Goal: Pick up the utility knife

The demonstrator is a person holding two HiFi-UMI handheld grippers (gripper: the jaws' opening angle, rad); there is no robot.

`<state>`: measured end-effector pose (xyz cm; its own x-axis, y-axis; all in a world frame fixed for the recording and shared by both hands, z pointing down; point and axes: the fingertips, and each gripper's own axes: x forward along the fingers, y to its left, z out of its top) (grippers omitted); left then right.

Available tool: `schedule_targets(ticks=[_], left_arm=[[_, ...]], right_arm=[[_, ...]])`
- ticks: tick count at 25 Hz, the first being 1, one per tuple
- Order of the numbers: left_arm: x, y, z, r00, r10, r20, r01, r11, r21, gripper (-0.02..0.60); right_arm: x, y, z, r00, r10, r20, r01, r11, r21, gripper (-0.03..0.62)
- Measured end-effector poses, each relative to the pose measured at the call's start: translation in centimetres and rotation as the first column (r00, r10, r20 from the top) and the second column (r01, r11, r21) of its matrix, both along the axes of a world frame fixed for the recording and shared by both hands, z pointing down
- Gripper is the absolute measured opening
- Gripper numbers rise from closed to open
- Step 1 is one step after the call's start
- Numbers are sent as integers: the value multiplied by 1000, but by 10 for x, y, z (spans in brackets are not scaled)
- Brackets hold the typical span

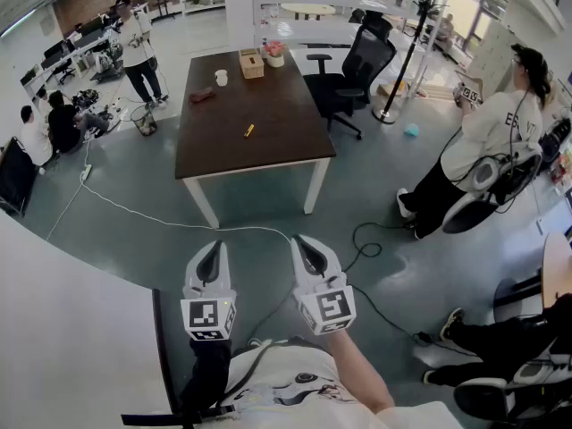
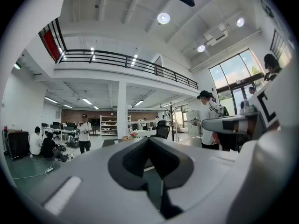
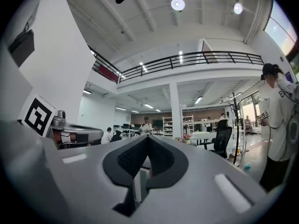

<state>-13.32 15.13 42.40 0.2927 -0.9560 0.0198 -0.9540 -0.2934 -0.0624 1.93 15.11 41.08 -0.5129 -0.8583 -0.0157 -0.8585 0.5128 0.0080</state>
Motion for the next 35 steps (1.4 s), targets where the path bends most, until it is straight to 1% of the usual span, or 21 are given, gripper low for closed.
schedule_targets(ticks=[8,12,16,21,28,35], left_arm=[[7,7,-2,1000,-2,-3,2,1000,-6,-2],[13,6,-2,1000,7,-4,-7,1000,-7,-2],[19,5,1,1000,8,-7,-8,1000,-14,-2],[24,5,4,1000,3,-8,-3,999,-35,-2],[38,8,17,1000,-9,-30,6,997,-80,-1],[40,18,40,999,-44,-18,41,991,-125,0]], right_arm=[[6,7,0,1000,1,-4,-1,1000,-13,-2],[6,7,1,1000,-24,13,24,1000,-18,0],[9,7,2,999,-31,5,31,999,-18,0],[21,4,3,1000,-20,-8,20,999,-34,2],[44,6,11,999,-33,-14,32,997,-72,2],[49,6,30,998,-63,-12,61,992,-112,2]])
